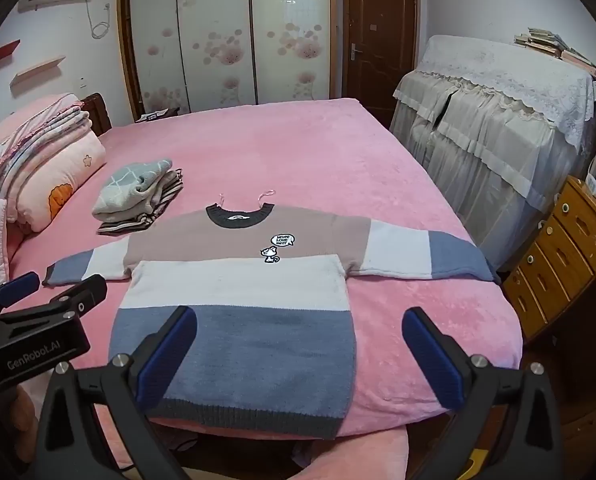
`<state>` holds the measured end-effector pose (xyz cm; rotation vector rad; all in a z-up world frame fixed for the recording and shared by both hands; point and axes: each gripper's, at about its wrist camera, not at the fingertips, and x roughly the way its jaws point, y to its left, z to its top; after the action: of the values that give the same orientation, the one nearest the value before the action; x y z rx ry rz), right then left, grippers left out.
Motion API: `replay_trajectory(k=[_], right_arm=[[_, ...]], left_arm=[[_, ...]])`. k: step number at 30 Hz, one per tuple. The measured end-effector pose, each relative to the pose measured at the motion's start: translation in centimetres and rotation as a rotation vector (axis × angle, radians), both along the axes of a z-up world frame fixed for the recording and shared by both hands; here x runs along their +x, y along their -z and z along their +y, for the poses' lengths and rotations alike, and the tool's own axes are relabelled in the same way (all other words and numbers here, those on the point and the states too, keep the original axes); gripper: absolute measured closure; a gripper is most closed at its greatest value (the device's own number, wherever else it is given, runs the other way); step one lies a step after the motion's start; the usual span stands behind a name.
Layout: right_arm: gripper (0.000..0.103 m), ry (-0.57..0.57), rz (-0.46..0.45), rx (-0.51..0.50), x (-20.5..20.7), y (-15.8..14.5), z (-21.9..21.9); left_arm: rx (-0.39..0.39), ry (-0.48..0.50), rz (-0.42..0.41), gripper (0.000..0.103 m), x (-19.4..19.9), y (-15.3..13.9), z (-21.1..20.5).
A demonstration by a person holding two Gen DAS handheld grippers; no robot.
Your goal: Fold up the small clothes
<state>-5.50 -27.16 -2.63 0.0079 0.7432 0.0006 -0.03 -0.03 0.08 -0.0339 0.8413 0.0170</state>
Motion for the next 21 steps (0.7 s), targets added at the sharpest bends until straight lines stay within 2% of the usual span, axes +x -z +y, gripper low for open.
replay_trajectory(k=[3, 7, 9, 21], right_arm=[[0.0, 0.001, -0.009, -0.017, 0.1, -0.1, -0.3], [0.0, 0.004, -0.014, -0.029, -0.1, 0.1, 0.4], [0.0, 0.003, -0.015, -0.018, 0.0, -0.1, 0.1], [0.0, 0.0, -0.022, 0.015, -0.4, -0.1, -0.5]], left_arm=[[-0.006, 0.018, -0.037, 0.001, -0.6, 0.1, 0.2], [0.012, 0.035, -0.018, 0.001, -0.6, 0.1, 0.1], [0.038, 0.037, -0.013, 0.001, -0.6, 0.0, -1.2], [-0.022, 0.048, 0.005, 0.001, -0.6, -0.3, -0.9]])
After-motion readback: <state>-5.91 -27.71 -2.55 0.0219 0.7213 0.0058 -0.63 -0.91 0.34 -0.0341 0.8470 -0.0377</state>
